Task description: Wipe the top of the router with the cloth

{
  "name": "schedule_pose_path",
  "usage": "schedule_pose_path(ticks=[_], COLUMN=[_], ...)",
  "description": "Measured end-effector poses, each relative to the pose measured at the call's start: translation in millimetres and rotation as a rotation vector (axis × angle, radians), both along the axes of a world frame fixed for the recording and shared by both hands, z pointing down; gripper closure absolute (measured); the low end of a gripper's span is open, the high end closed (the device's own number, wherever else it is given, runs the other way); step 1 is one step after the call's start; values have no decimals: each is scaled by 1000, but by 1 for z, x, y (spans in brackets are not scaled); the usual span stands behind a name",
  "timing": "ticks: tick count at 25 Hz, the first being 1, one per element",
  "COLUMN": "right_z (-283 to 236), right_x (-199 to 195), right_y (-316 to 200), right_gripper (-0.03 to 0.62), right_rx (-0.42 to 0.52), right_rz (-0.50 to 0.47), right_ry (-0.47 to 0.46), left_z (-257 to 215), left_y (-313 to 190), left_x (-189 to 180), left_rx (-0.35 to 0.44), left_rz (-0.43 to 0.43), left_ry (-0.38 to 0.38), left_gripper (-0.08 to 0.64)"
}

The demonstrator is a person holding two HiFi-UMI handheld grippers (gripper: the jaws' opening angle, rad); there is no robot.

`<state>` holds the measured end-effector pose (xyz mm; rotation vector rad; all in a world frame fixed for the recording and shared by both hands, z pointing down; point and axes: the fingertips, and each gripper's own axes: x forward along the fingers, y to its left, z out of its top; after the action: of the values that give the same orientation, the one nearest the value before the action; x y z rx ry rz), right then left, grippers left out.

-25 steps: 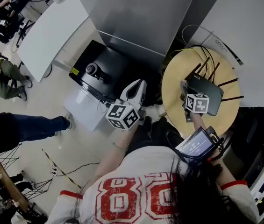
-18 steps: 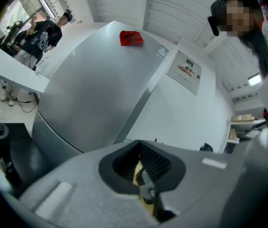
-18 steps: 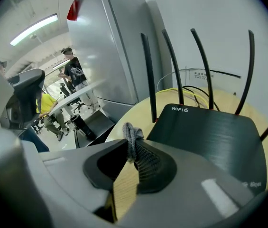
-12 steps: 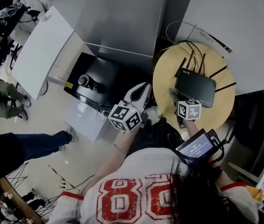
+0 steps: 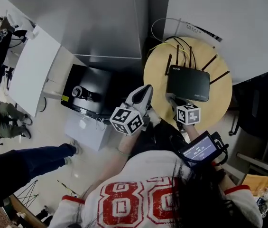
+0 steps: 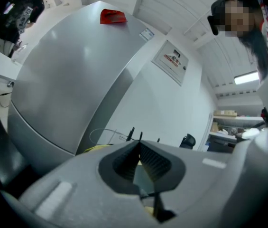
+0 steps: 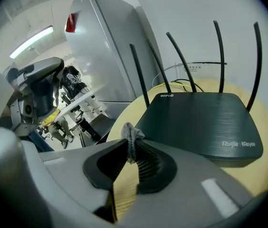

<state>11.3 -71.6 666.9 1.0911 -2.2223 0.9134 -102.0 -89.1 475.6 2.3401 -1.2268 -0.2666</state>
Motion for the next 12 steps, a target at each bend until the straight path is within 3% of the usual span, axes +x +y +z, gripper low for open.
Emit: schedule_pose_path(ticks=[12], right_z=[-24], right_x=[35], right_y=[4], right_gripper=[551], right_rx=[66], right_rz=[88], right_ry=[-88], left_z=[2], left_y=[0], left_x=[56], left_rx=[-5], left_rz=[109], left_ry=[-12], left_gripper=[565])
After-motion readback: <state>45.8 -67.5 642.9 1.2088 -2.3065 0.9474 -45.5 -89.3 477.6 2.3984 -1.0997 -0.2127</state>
